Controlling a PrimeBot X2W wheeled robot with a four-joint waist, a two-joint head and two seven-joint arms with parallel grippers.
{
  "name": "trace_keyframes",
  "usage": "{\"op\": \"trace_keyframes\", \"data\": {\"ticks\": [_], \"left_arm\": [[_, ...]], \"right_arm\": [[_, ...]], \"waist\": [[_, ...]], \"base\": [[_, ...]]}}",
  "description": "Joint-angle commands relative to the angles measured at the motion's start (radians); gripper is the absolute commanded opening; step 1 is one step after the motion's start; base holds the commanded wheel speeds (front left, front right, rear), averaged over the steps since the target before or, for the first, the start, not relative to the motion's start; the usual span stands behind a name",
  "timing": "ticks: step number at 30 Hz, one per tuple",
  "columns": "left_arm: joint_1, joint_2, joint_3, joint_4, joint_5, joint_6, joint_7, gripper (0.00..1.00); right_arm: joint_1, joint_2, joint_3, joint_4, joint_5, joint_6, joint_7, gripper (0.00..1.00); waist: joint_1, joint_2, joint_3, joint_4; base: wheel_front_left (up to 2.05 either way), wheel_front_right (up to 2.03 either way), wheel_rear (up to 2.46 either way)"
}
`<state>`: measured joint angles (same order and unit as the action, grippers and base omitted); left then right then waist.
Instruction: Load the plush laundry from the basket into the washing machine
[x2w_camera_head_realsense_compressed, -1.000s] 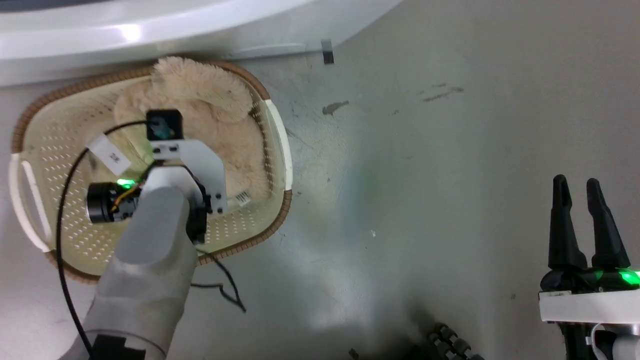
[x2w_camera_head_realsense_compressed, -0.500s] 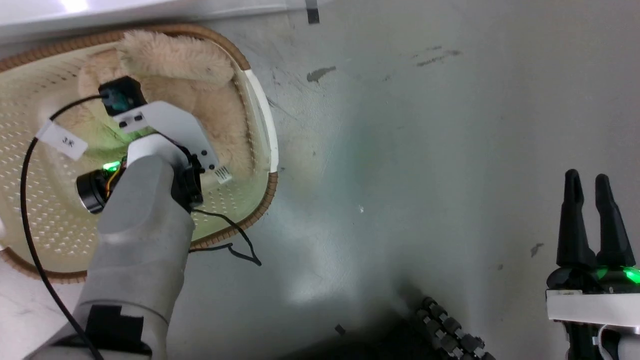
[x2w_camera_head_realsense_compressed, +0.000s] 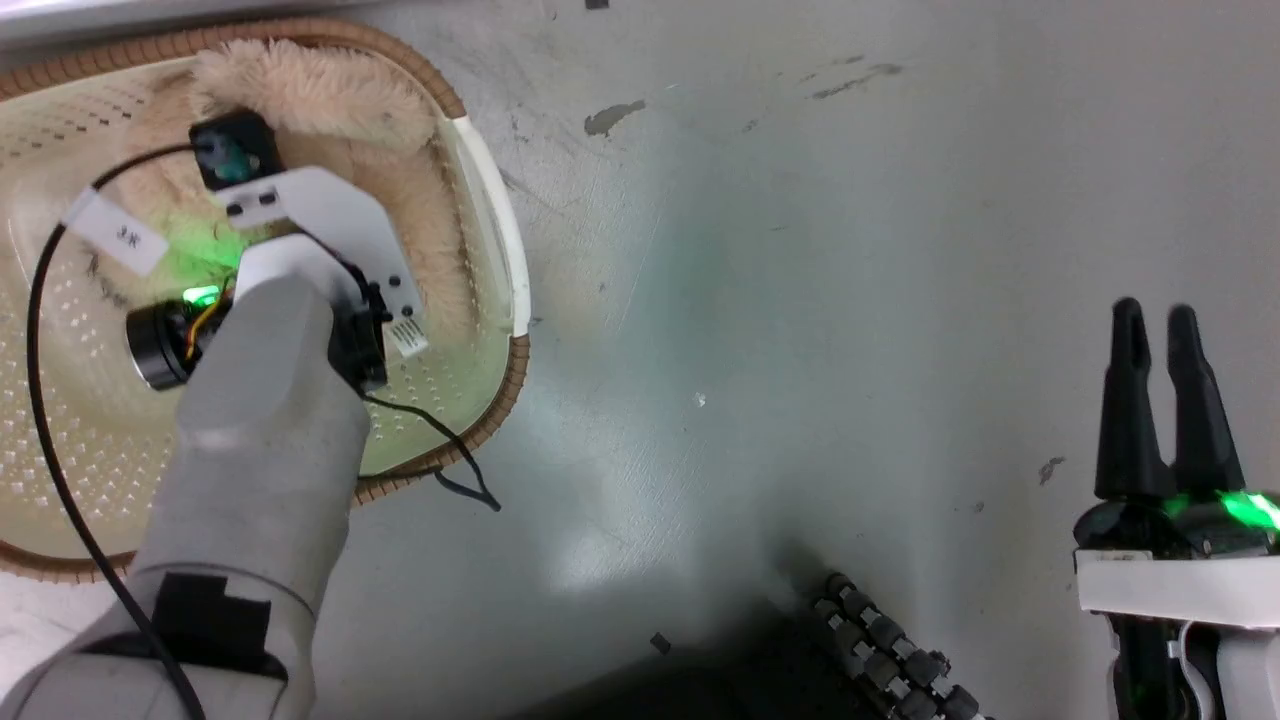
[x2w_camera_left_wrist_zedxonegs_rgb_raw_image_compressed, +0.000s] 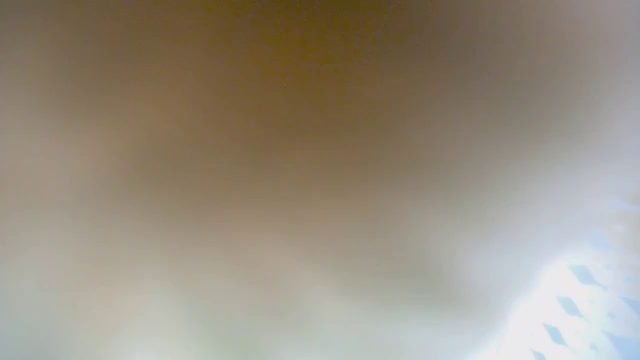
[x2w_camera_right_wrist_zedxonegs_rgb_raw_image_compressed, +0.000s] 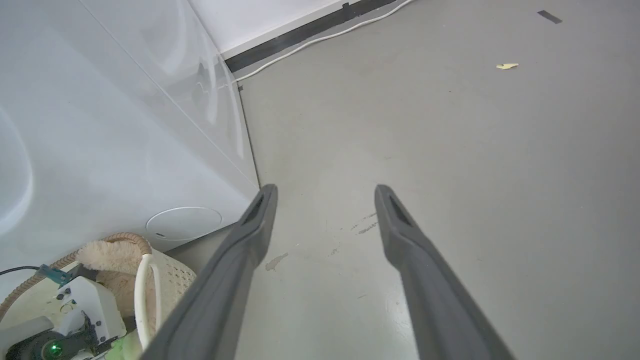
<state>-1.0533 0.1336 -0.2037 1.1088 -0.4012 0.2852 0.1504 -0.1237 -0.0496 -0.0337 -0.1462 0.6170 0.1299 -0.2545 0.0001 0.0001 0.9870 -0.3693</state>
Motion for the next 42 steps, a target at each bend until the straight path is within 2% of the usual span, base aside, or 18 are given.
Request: {"op": "trace_keyframes", "data": {"ticks": [1,5,13,14,18,19,20,23,32,38,42], "left_arm": [[0.025,-0.015,0.000,0.000,-0.009,-0.022,-0.018,0.00],[0.064,-0.036,0.004,-0.014,-0.029,-0.047,-0.071,0.00],[0.138,-0.075,-0.011,-0.036,-0.085,-0.138,-0.154,0.00],[0.138,-0.075,-0.011,-0.036,-0.085,-0.138,-0.154,0.00],[0.184,-0.082,-0.050,-0.058,-0.122,-0.196,-0.194,0.00],[0.184,-0.082,-0.050,-0.058,-0.122,-0.196,-0.194,0.00],[0.214,-0.083,-0.081,-0.077,-0.156,-0.219,-0.204,0.00],[0.246,-0.083,-0.121,-0.103,-0.190,-0.232,-0.216,0.00],[0.393,-0.083,-0.251,-0.222,-0.309,-0.225,-0.317,0.00],[0.477,-0.083,-0.268,-0.318,-0.334,-0.206,-0.391,0.00],[0.540,-0.083,-0.254,-0.406,-0.310,-0.187,-0.409,0.00]], "right_arm": [[-0.026,-0.001,0.004,0.006,0.005,0.001,-0.007,1.00],[-0.040,-0.001,0.001,0.022,-0.008,0.001,-0.007,1.00],[-0.042,-0.001,-0.027,0.047,-0.060,0.001,-0.007,1.00],[-0.042,-0.001,-0.027,0.047,-0.060,0.001,-0.007,1.00],[-0.029,-0.001,-0.043,0.066,-0.105,0.001,-0.007,1.00],[-0.029,-0.001,-0.043,0.066,-0.105,0.001,-0.007,1.00],[-0.021,-0.001,-0.046,0.075,-0.121,0.001,-0.007,1.00],[-0.011,-0.001,-0.049,0.082,-0.136,0.001,-0.007,1.00],[0.040,-0.001,-0.057,0.110,-0.180,0.001,-0.007,1.00],[0.082,-0.001,-0.067,0.125,-0.200,0.001,-0.007,1.00],[0.109,-0.001,-0.077,0.131,-0.209,0.001,-0.007,1.00]], "waist": [[-0.0001,-0.0001,-0.023,0.003],[-0.0001,-0.0001,-0.079,0.031],[-0.0001,-0.0001,-0.221,0.117],[-0.0001,-0.0001,-0.221,0.117],[-0.0001,-0.0001,-0.312,0.185],[-0.0001,-0.0001,-0.312,0.185],[-0.0001,-0.0001,-0.352,0.210],[-0.0001,-0.0001,-0.389,0.235],[-0.0001,-0.0001,-0.538,0.313],[-0.0001,-0.0001,-0.623,0.344],[-0.0001,-0.0001,-0.676,0.357]], "base": [[0.00,0.00,0.00],[0.00,0.00,0.00],[0.00,0.00,0.00],[0.00,0.00,0.00],[0.00,0.00,0.00],[0.00,0.00,0.00],[0.00,0.00,0.00],[0.00,0.00,0.00],[0.00,0.00,0.00],[0.00,0.00,0.00],[0.00,0.00,0.00]]}}
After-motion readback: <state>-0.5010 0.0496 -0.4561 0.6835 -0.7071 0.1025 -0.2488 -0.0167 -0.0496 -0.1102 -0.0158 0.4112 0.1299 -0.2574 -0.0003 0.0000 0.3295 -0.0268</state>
